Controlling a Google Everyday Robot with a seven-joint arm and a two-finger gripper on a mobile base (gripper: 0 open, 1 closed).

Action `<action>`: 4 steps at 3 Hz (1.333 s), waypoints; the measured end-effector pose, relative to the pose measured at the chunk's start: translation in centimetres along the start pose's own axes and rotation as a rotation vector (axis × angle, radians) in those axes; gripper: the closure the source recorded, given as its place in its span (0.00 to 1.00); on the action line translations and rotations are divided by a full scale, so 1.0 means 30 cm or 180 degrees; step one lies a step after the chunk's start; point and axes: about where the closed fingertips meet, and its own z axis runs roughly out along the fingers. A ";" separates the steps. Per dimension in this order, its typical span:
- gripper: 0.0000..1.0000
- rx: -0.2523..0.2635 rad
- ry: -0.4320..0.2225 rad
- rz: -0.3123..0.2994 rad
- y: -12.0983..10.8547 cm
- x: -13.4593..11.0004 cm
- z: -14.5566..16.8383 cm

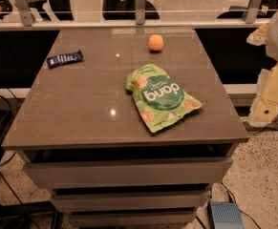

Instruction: Move green rice chip bag near rxbar blueberry

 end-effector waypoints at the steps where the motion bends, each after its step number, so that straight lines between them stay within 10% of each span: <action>1: 0.00 0.0001 0.0000 0.0000 0.000 0.000 0.000; 4: 0.00 -0.0207 -0.0977 0.0347 -0.039 -0.249 0.269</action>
Offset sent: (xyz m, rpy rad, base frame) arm 0.0243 0.0307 -0.0233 0.2626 -0.0051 0.0073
